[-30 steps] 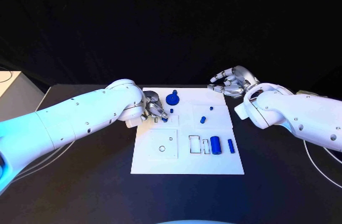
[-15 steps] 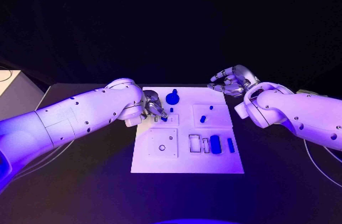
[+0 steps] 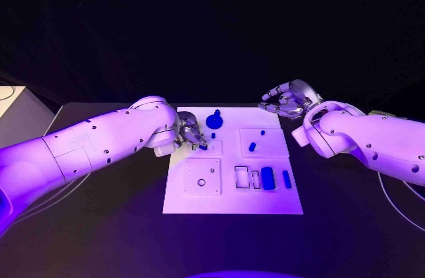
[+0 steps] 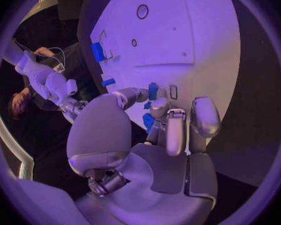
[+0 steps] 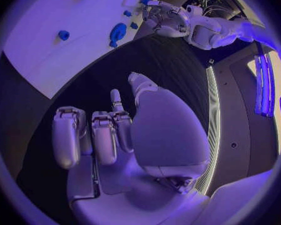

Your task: Assemble the parts on the task board

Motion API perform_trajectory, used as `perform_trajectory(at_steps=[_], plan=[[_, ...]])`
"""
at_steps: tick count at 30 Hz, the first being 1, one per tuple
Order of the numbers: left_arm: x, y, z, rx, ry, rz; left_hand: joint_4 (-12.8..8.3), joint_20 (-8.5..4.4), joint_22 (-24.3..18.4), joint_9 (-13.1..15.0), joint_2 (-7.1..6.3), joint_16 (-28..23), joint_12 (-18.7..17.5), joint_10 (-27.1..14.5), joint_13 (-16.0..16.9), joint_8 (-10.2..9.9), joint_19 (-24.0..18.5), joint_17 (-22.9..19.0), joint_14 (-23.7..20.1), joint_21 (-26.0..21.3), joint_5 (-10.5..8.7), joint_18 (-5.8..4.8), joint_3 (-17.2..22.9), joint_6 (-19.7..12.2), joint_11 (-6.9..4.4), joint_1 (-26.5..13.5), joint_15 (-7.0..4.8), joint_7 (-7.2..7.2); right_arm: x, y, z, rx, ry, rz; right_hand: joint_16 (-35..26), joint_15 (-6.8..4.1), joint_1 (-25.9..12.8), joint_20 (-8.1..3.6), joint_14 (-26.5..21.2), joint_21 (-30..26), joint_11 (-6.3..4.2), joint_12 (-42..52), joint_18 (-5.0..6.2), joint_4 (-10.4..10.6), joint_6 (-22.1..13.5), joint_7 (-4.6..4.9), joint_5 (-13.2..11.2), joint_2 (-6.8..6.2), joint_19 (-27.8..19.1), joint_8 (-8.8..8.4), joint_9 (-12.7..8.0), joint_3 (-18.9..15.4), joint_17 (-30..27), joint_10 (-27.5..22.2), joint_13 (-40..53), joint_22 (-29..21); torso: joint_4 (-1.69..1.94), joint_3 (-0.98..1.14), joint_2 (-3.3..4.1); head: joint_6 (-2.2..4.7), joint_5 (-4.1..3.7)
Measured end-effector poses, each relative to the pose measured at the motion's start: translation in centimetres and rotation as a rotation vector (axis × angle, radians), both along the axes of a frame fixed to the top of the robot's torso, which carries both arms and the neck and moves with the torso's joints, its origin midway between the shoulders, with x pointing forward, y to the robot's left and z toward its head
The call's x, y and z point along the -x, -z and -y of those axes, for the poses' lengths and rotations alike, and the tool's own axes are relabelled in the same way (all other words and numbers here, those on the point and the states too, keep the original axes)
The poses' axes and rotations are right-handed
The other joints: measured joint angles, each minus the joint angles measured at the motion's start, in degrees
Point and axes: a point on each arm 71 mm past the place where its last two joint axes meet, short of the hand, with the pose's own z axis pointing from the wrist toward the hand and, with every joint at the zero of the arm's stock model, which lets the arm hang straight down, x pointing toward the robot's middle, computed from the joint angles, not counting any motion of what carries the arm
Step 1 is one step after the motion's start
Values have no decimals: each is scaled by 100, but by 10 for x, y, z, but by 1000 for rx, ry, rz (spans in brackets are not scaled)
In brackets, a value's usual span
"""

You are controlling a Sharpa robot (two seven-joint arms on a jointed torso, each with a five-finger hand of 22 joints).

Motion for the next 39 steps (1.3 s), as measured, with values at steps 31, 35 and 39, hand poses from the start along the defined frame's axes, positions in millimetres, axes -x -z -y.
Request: perform_trajectory(at_steps=[31,35,39], plan=[[-2,0,3,-4,4,-3,-80,0,34,134,60,34,38,108,39,-17,0,0,23,27,-30,0,-80,53,-27,-61,-22,-11,0,0,0,0,-1,0,0,0,0,0,0,0,0,0,0,0,1,-1,0,0,0,0,-1,0,0,0,0,3,-5,3,1,-35,3],[-2,0,4,-6,6,-6,-103,0,39,308,76,34,56,117,79,-17,0,0,23,27,-42,1,-103,53,-36,-78,-22,-12,0,0,-1,0,-2,0,0,0,0,0,0,0,0,0,0,0,1,-1,0,0,0,0,-1,0,0,0,0,3,-5,1,2,-39,-1],[-2,0,4,-8,9,-9,-118,0,48,379,81,34,88,157,125,-17,0,0,23,27,-45,0,-118,54,-35,-84,-22,-12,0,0,-1,0,-2,0,0,0,0,0,0,0,0,0,0,0,1,-1,0,0,0,0,-1,0,0,0,0,2,-4,1,2,-47,-4]])
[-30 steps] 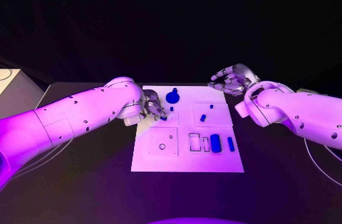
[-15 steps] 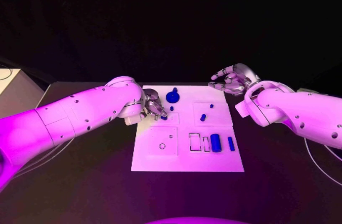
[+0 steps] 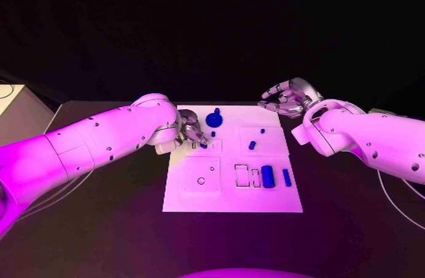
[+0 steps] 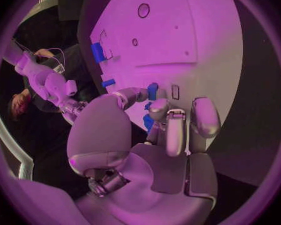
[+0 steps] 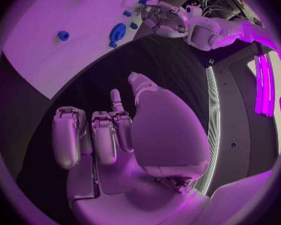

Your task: Assemble the parts on the task board

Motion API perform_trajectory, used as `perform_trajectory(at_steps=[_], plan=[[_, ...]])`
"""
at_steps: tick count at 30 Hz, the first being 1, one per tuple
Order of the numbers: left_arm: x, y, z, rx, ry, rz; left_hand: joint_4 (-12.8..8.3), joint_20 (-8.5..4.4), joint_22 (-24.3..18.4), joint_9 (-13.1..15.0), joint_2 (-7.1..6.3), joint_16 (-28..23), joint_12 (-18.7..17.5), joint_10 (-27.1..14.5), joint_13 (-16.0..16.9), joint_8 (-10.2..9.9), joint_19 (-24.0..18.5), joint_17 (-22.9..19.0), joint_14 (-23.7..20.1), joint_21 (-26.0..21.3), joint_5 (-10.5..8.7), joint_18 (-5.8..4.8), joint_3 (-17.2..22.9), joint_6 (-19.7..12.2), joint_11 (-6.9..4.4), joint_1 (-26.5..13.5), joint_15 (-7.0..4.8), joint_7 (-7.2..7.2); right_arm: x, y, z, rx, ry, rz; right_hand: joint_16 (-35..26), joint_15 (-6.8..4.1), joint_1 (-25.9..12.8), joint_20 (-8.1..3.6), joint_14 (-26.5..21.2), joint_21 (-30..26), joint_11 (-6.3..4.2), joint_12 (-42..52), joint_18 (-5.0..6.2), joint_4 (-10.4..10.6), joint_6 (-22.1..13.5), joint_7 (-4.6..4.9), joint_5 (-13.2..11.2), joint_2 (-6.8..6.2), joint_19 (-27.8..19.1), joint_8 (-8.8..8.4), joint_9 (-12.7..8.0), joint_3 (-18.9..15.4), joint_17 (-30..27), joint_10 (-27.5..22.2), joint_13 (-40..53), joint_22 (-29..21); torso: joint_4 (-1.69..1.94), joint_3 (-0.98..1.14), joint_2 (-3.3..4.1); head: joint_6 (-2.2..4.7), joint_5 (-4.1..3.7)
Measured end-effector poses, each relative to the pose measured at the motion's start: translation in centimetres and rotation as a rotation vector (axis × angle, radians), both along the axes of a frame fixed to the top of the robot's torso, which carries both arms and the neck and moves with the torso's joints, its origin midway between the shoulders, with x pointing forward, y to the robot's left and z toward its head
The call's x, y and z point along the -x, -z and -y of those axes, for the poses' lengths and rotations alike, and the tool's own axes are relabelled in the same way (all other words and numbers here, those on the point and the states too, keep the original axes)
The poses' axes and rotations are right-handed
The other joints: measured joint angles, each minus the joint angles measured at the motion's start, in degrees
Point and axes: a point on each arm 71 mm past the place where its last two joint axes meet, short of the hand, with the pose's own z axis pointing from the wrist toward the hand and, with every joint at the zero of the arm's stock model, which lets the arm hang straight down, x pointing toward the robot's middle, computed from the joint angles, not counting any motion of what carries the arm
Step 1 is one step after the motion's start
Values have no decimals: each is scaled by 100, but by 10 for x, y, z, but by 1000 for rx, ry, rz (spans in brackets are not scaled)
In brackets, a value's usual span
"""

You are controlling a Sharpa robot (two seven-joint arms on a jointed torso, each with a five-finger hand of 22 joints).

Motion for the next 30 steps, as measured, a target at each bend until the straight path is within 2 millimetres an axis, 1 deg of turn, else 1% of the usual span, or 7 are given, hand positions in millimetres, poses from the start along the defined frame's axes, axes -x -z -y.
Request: perform_trajectory(at_steps=[2,4,7,11,13,22,30], plan=[[0,0,0,-1,2,-1,-7,0,0,3,-1,22,17,15,35,0,0,0,0,0,-1,0,-7,0,9,-1,0,0,0,0,0,0,0,0,0,0,0,0,0,0,0,0,0,0,0,0,0,0,0,0,0,0,0,0,0,0,1,0,0,-5,-2],[0,0,0,-2,3,-2,-27,-21,0,4,15,23,40,61,61,0,21,0,0,0,-1,0,-27,33,-18,-19,0,-14,0,0,0,0,0,0,0,0,0,0,0,0,0,0,0,0,0,0,0,0,0,0,0,0,0,0,0,0,2,0,0,-7,-3],[0,0,1,-3,5,-3,-57,-22,5,9,37,22,54,95,103,-1,22,0,0,0,-30,0,-57,50,-23,-41,0,-30,0,0,0,0,0,0,0,0,0,0,0,0,0,0,0,-2,-19,-5,0,0,0,0,6,17,0,0,0,0,2,0,-1,-8,-4],[0,0,2,-4,8,-5,-95,-21,16,283,51,22,83,134,140,-1,22,0,-22,0,-67,0,-95,70,-49,-57,-21,-33,0,0,0,0,0,0,0,0,0,0,0,0,0,0,0,-1,-38,-4,0,0,0,0,17,33,0,0,0,-1,2,0,-3,-12,-3],[0,0,2,-5,9,-6,-119,-35,27,365,56,22,84,134,156,-1,35,0,-20,0,-76,0,-119,84,-49,-102,-23,-42,0,0,0,0,-1,0,0,0,0,0,0,0,0,0,0,-1,-38,-4,0,0,0,0,17,33,0,0,0,-1,2,0,-3,-13,1],[-1,1,4,-7,8,-8,-191,-42,32,384,83,22,105,223,194,-46,42,0,-1,0,-190,0,-191,204,-79,-129,-42,-103,0,0,0,0,-1,0,0,0,0,0,0,0,0,0,0,0,-38,-4,0,0,0,0,17,33,0,0,0,-2,-1,0,0,-17,-5],[-1,1,4,-7,6,-9,-198,-41,32,380,106,22,105,224,194,-68,41,0,-1,0,-197,0,-198,245,-79,-150,-42,-120,1,0,0,0,-1,0,0,0,0,0,0,0,0,0,0,0,-38,-4,0,0,0,0,16,33,0,0,0,-2,-1,1,1,-22,-19]])
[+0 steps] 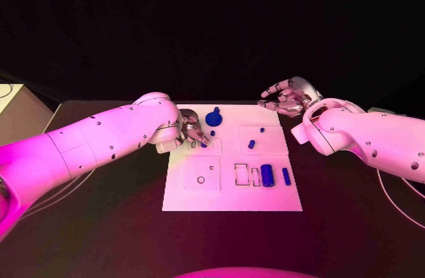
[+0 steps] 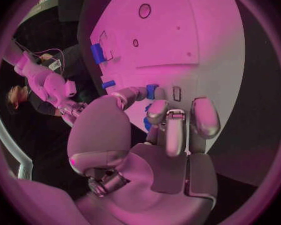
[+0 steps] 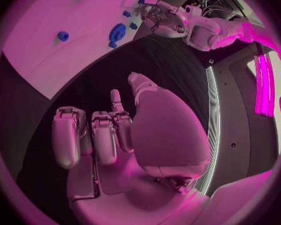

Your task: Assemble the parts on the task board

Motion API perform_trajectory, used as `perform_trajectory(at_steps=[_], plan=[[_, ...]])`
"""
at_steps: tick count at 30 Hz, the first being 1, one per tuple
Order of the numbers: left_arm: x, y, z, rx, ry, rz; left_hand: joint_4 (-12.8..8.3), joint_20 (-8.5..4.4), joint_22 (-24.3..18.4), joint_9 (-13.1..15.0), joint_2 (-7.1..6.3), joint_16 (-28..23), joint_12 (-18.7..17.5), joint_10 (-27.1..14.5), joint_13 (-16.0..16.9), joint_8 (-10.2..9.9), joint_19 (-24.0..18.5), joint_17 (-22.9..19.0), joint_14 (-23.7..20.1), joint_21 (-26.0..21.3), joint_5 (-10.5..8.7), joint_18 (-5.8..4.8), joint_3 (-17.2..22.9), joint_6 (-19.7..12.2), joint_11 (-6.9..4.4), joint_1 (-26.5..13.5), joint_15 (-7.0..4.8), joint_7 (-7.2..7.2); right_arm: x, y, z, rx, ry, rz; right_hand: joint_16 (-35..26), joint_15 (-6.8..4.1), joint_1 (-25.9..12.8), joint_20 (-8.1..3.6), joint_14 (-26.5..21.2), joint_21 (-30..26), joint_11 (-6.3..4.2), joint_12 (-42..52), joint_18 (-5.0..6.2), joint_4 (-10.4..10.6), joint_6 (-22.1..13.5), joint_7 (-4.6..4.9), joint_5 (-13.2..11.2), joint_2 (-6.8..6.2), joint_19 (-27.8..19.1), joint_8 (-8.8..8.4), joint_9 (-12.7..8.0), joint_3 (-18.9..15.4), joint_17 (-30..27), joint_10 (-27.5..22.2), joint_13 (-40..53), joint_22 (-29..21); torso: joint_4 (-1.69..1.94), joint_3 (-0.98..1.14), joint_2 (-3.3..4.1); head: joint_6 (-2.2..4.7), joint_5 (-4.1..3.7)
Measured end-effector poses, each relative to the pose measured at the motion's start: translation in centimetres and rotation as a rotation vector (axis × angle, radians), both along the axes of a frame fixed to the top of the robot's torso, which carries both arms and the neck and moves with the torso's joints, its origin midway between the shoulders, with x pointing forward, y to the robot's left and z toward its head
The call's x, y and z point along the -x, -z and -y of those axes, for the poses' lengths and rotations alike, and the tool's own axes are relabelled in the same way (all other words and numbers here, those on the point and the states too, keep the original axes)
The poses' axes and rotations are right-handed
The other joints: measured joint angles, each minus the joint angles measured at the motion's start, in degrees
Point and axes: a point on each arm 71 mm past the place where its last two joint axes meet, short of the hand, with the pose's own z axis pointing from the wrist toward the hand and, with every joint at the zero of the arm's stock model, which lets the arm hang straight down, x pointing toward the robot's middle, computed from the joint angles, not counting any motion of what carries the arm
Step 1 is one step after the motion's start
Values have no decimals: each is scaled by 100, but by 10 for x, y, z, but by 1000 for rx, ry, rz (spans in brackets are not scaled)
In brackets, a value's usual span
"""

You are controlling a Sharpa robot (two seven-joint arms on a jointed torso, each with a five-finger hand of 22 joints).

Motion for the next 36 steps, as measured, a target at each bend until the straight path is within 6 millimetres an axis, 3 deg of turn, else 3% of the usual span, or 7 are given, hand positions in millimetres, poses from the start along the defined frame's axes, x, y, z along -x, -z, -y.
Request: perform_trajectory(at_steps=[28,36], plan=[[-1,1,2,-8,-3,14,-16,-20,-12,2,31,0,0,0,-22,-40,20,0,0,0,-112,0,-16,10,2,-30,1,-35,0,0,0,0,-1,0,0,0,-23,0,0,0,0,0,0,0,0,0,0,-23,0,25,4,-1,0,0,0,3,3,-4,-3,-23,-14],[-1,1,2,-11,-2,17,-103,-20,-12,10,31,0,0,0,-21,-104,20,0,-22,0,-115,0,-103,56,2,-30,-20,-73,0,0,-1,0,-2,0,0,0,-23,0,0,0,0,0,0,0,0,0,0,-23,0,24,3,-1,0,0,0,3,5,-2,-3,-34,-20]])
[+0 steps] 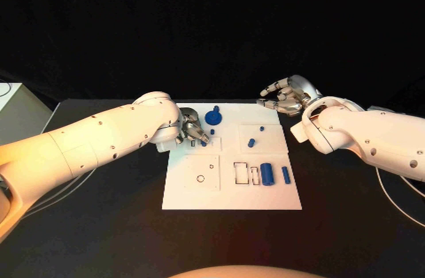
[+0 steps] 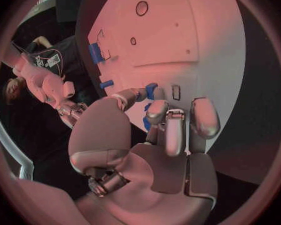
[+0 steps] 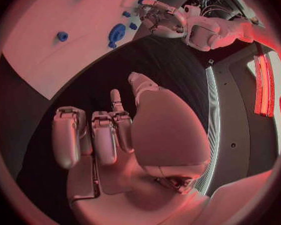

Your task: Assemble the parts on the task board

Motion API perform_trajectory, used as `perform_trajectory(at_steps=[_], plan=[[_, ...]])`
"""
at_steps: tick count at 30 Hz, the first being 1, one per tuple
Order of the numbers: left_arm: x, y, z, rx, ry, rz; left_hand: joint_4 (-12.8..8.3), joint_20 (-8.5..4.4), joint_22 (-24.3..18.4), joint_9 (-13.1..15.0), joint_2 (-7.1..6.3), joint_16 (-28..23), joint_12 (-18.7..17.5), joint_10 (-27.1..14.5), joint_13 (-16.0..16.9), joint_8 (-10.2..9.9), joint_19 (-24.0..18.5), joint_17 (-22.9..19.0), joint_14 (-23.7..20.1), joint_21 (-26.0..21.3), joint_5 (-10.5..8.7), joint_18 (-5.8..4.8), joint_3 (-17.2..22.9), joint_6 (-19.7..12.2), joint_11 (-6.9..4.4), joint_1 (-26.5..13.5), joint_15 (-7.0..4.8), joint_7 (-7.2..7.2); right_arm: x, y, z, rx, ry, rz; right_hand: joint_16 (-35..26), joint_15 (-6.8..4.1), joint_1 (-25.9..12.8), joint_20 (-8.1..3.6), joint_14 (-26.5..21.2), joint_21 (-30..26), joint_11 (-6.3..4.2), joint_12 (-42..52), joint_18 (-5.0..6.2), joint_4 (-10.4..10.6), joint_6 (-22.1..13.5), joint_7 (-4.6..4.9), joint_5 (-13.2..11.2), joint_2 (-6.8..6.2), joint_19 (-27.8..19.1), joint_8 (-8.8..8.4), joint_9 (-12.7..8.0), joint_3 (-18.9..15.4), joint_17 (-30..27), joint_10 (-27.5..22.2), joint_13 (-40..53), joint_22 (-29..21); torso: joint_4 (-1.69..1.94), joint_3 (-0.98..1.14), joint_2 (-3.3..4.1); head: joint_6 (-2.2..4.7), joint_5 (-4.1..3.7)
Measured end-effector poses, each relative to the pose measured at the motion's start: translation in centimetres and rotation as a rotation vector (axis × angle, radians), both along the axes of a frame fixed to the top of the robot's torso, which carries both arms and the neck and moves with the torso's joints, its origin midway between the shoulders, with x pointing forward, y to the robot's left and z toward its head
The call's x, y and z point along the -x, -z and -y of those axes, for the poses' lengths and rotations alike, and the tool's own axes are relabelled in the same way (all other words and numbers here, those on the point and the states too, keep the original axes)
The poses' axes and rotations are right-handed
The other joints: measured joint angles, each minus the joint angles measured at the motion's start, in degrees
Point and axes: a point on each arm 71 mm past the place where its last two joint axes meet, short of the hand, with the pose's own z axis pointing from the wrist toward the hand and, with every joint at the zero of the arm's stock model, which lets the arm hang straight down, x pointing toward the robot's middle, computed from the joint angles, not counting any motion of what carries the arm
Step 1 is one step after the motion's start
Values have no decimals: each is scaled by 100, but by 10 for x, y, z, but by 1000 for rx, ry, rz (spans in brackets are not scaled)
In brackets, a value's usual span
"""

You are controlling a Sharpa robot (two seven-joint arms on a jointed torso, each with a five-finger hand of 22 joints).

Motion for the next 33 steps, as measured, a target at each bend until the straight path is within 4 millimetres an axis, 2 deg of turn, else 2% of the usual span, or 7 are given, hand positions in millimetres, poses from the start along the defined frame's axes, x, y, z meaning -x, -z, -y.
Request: perform_trajectory(at_steps=[1,3,5,16,21,29,33], plan=[[0,0,0,0,0,1,-16,0,-4,0,0,0,0,-2,0,-24,0,0,4,0,-69,0,-22,16,-2,0,-4,-1,0,0,0,0,0,0,0,0,0,0,0,0,0,0,0,0,0,0,0,0,0,0,0,0,0,0,0,0,0,1,0,-1,0],[0,0,0,0,0,2,94,0,-7,1,24,0,0,-34,5,-98,0,0,20,-22,-715,0,-175,130,-36,24,-23,-115,0,0,0,0,0,0,0,0,0,0,0,0,0,0,0,0,0,0,0,0,0,0,0,0,0,0,0,0,1,2,0,-2,0],[0,0,-1,-2,-1,3,187,-21,-7,-4,50,0,0,-46,19,-133,21,0,20,-22,-1002,0,-268,169,-48,50,-23,-154,0,0,0,0,0,0,0,0,0,0,0,0,0,0,0,0,0,0,0,0,0,0,0,0,0,0,0,-1,1,2,0,-2,0],[0,1,-3,-7,-1,4,556,-21,-7,-6,-142,0,0,-54,35,-199,21,0,20,-44,-1261,0,-635,250,-56,-78,-22,-176,0,1,0,0,0,-1,0,0,0,0,0,0,0,0,0,0,0,0,0,0,0,0,7,0,0,0,0,-2,-2,1,-4,-10,-5],[1,1,-3,-8,0,4,739,-21,-7,15,-185,0,0,-54,41,-231,21,0,20,-44,-1473,0,-818,280,-56,-62,-22,-164,0,1,0,0,0,-1,0,0,0,0,0,0,0,0,0,0,0,0,0,0,0,0,6,0,0,0,0,-2,-2,-1,-4,-11,-11],[2,0,-6,-5,0,6,851,-21,-7,26,-207,0,0,-70,48,-256,21,0,20,-44,-1574,0,-961,280,-40,-39,-22,-164,0,1,0,0,0,-1,0,0,0,0,0,0,0,0,0,0,0,0,0,0,0,-1,6,0,0,0,0,-2,-2,-5,-4,-8,-15],[2,-1,-7,-4,0,7,1080,-21,-5,58,-252,0,0,-76,59,-289,21,0,20,-44,-1952,0,-1190,300,-34,6,-21,-144,0,1,0,0,0,-2,0,0,-3,0,0,0,0,0,0,16,1,0,0,3,0,-1,6,16,0,0,0,-3,-3,-5,-4,-8,-19]])
